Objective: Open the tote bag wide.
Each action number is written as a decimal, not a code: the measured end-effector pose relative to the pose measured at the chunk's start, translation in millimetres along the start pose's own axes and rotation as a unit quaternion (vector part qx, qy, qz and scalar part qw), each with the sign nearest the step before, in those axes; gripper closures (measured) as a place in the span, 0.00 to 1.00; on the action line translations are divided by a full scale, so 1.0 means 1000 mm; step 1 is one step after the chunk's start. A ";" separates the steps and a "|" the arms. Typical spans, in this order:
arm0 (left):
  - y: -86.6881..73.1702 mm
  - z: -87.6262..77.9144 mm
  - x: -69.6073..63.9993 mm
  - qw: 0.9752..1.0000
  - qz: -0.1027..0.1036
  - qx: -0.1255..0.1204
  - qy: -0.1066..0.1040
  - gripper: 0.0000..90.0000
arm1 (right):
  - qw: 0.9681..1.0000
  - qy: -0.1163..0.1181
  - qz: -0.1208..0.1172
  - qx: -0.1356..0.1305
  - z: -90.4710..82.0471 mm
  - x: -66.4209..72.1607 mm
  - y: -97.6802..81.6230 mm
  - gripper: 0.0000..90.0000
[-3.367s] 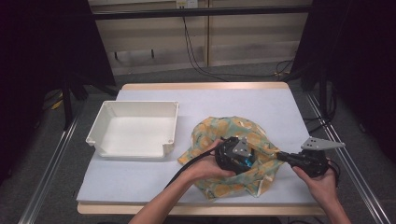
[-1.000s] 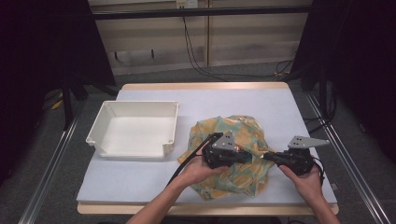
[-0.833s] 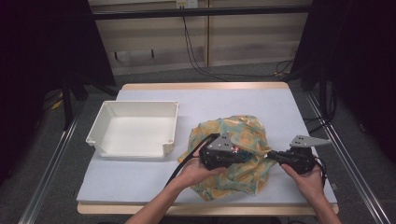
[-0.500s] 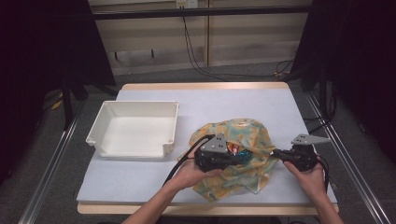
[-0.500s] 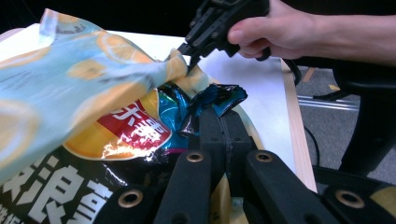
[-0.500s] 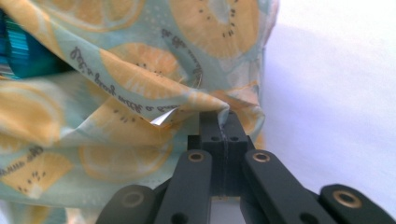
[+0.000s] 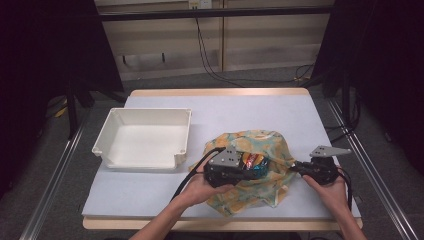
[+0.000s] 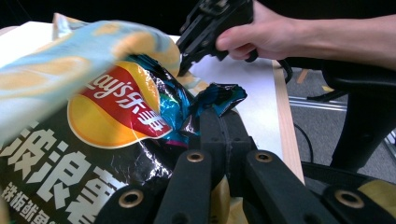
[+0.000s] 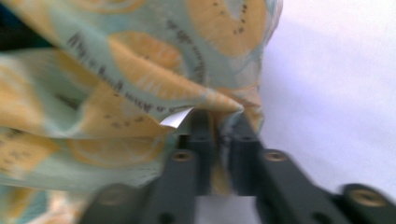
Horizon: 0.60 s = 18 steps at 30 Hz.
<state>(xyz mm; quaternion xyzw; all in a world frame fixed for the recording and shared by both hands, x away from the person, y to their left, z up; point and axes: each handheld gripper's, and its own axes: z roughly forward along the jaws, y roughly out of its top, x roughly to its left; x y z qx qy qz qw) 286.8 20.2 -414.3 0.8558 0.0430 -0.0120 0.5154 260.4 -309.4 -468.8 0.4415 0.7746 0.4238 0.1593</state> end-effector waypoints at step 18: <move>0.002 0.006 -0.001 1.000 -0.002 0.004 0.005 1.00 | 0.996 0.041 -0.037 -0.071 -0.036 0.031 0.037 0.40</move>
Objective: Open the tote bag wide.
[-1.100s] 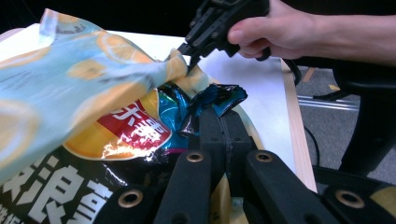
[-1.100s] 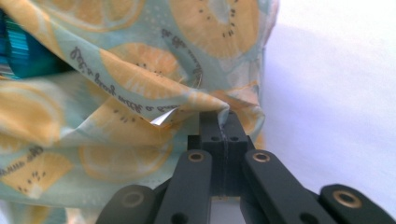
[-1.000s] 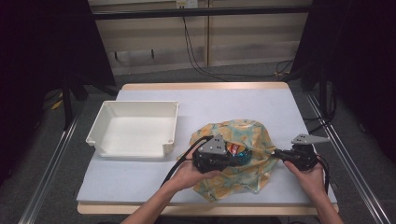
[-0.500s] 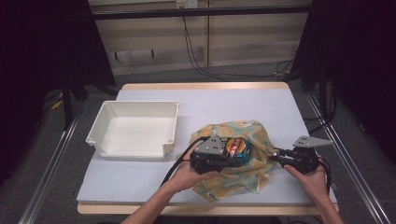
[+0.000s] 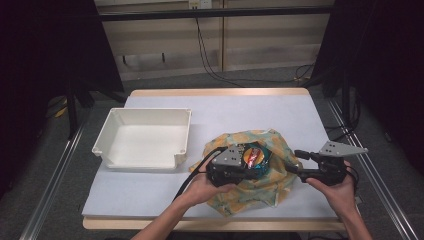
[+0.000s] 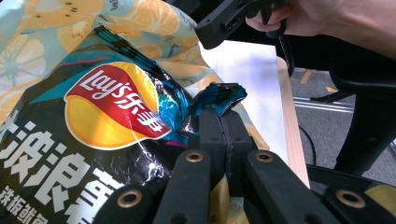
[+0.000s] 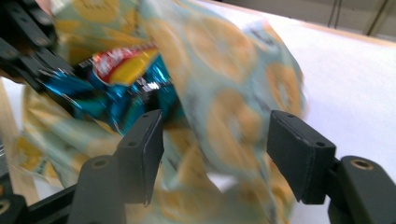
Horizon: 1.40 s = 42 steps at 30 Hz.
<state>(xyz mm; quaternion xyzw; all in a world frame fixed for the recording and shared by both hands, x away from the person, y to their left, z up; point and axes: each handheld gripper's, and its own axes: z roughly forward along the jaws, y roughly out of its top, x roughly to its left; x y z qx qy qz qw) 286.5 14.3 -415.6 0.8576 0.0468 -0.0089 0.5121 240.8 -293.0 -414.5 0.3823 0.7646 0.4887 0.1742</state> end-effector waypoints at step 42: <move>-0.004 -0.014 -0.015 0.999 0.026 0.010 -0.030 1.00 | 0.995 -0.048 0.069 0.044 0.110 -0.102 0.035 1.00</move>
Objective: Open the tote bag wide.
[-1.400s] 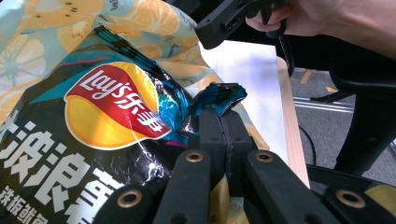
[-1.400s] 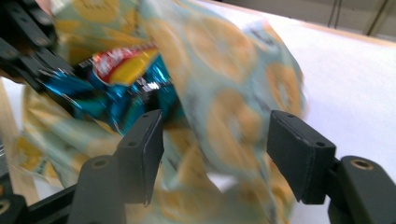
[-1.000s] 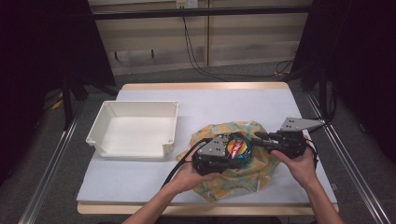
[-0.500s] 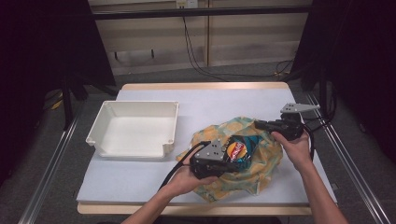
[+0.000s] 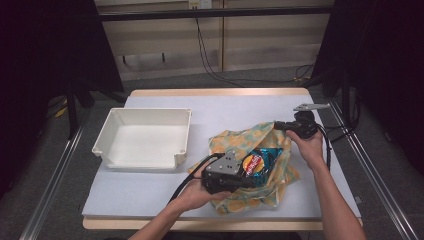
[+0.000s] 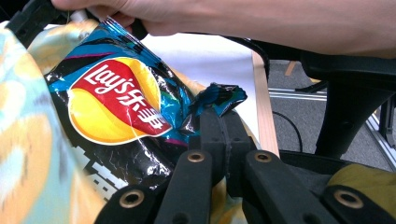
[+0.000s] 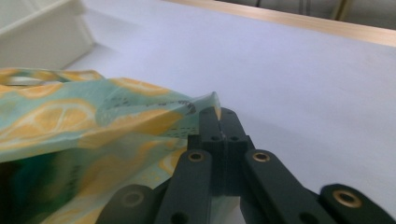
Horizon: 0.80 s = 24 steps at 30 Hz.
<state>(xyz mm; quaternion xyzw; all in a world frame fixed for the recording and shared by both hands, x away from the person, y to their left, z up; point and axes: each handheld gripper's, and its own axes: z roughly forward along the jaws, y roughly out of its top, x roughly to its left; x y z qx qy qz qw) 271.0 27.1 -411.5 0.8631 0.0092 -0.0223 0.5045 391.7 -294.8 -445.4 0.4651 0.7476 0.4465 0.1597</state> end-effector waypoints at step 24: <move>0.028 -0.019 0.031 0.996 -0.044 -0.055 0.052 1.00 | 0.998 -0.005 -0.033 -0.052 -0.059 0.032 0.006 0.54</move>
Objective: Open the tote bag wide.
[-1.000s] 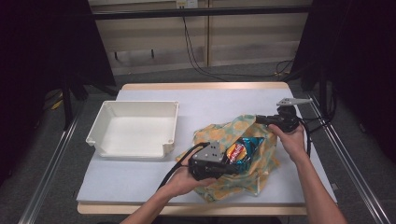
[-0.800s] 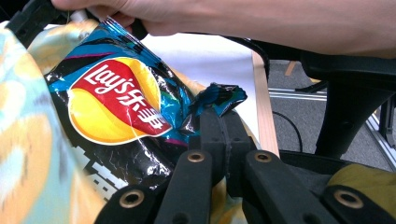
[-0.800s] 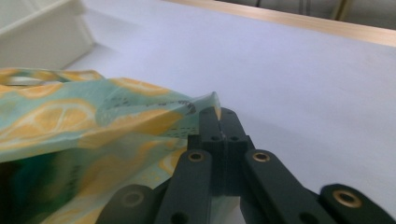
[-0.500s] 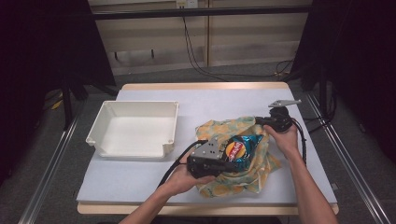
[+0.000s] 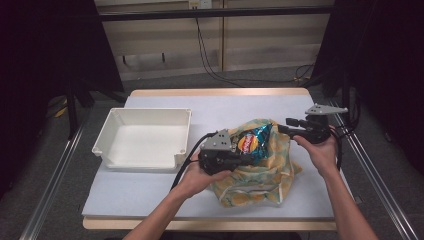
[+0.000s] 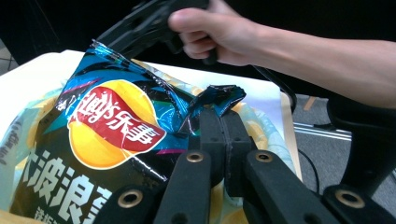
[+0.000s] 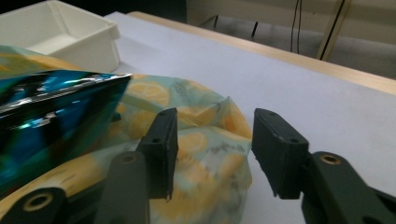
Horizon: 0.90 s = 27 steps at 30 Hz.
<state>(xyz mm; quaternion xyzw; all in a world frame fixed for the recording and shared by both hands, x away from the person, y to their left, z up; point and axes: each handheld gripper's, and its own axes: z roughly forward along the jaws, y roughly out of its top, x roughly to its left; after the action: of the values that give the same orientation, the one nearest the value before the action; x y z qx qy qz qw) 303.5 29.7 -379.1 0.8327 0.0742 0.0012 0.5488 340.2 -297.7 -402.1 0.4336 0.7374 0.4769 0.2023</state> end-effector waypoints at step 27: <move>-0.002 0.022 0.021 0.999 -0.032 0.005 0.023 1.00 | 0.978 0.193 -0.076 0.036 -0.023 0.115 -0.033 0.74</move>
<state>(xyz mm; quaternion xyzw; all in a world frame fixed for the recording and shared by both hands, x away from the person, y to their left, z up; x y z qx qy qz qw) 326.2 12.7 -391.2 0.8326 0.1133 0.0020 0.5422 247.2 -219.6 -407.1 0.2826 0.8103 0.5077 0.0760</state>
